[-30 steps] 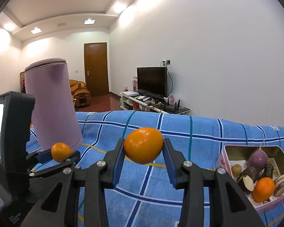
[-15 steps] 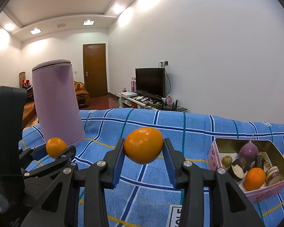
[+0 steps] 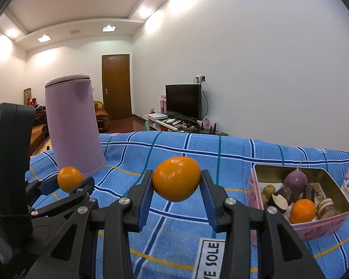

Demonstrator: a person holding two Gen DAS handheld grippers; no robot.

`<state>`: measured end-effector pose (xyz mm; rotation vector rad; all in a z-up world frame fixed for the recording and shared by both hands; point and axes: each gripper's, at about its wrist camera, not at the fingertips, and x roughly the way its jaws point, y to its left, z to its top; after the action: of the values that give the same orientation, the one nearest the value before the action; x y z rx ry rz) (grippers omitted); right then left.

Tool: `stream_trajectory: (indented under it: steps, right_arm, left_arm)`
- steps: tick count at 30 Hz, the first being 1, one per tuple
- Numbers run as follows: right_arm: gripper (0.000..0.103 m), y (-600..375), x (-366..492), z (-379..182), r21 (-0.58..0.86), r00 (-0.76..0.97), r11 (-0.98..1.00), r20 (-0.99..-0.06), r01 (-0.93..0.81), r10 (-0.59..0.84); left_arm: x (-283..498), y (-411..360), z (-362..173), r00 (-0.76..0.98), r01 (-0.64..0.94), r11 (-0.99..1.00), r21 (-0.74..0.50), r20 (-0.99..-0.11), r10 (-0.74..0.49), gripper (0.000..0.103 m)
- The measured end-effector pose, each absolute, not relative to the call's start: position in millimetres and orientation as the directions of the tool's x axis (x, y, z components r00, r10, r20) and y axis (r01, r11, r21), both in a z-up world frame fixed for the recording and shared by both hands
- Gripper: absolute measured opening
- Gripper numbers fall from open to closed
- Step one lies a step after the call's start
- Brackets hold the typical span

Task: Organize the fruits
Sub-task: 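Carry both oranges toward the pink tin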

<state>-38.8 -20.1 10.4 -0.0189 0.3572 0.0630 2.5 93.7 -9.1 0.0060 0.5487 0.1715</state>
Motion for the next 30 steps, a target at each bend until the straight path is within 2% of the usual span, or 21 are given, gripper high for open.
stream_trajectory:
  steps: [30]
  right_arm:
    - [0.042, -45, -69, 11, -0.009, 0.933, 0.999, -0.357, -0.050, 0.043]
  left_arm:
    - [-24, 57, -8, 0.851, -0.096, 0.994, 0.061, -0.513, 0.114, 0.046]
